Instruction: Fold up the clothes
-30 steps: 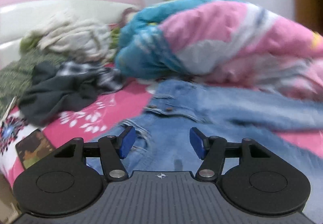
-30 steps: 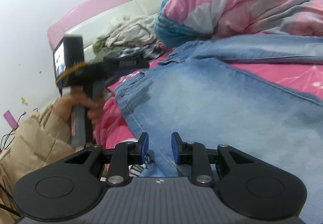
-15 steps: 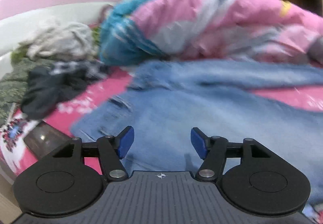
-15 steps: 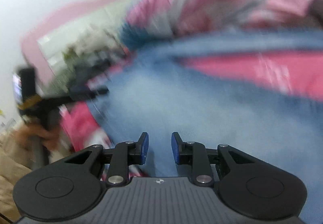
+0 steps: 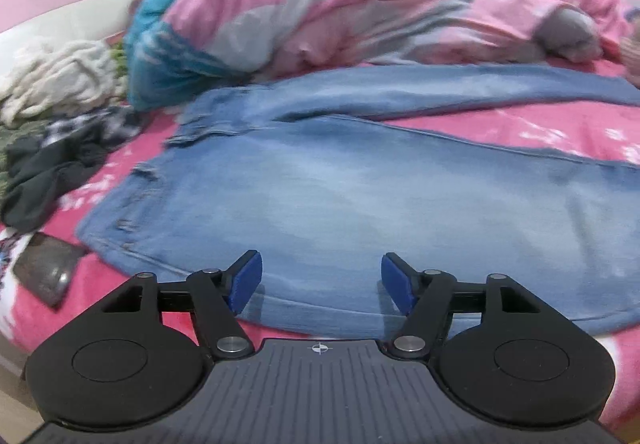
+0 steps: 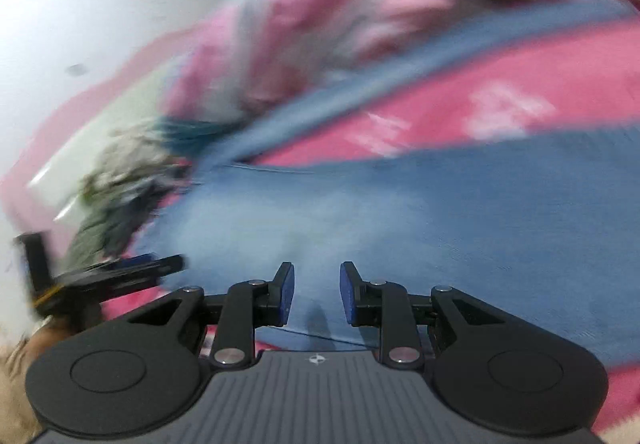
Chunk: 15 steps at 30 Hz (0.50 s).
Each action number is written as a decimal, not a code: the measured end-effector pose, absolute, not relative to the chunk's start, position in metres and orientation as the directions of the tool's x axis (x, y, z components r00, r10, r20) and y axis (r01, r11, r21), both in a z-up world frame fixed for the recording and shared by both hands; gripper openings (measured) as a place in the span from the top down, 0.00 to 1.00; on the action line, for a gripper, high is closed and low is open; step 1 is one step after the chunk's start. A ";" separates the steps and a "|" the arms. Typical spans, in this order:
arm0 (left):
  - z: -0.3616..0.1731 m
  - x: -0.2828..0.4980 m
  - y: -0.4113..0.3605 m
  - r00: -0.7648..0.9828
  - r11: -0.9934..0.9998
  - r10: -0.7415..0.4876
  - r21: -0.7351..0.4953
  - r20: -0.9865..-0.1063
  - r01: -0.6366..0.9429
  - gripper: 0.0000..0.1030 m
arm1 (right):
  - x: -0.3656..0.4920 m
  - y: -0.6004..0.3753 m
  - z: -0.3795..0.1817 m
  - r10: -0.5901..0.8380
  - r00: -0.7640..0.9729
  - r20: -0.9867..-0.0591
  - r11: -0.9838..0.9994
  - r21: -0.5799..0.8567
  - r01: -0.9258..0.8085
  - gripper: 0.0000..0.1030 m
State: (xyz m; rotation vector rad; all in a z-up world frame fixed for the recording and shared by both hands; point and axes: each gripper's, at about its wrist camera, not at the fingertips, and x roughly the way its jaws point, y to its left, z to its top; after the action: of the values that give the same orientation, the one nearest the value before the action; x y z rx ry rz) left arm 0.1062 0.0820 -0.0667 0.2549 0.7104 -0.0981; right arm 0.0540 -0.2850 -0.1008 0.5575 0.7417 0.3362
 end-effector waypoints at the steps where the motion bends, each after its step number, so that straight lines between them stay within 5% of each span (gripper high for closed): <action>1: -0.067 0.105 0.078 0.752 0.963 -0.008 0.196 -0.659 0.183 0.33 | 0.054 -0.291 -0.110 0.482 0.681 -0.552 0.787 0.614 -0.059 0.75; 7: -0.066 0.102 0.067 0.734 0.974 0.015 0.175 -0.679 0.142 0.30 | 0.030 -0.326 -0.110 0.646 0.633 -0.428 0.598 0.798 -0.071 0.73; 11: -0.065 0.106 0.071 0.716 0.987 0.029 0.132 -0.698 0.089 0.26 | 0.020 -0.414 -0.099 0.531 0.781 -0.328 0.512 0.859 0.013 0.73; 14: -0.065 0.107 0.071 0.711 0.990 0.041 0.125 -0.702 0.066 0.23 | 0.009 -0.475 -0.115 0.446 0.812 -0.375 0.474 0.869 0.142 0.75; 15: -0.065 0.108 0.071 0.709 0.991 0.045 0.123 -0.704 0.059 0.22 | -0.001 -0.492 -0.120 0.402 0.829 -0.388 0.474 0.863 0.174 0.83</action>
State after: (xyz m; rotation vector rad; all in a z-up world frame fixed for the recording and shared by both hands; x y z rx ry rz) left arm 0.1078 0.0707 -0.0649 0.1401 0.7834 -0.0077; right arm -0.0009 -0.4924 -0.1201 1.0856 0.6058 0.1500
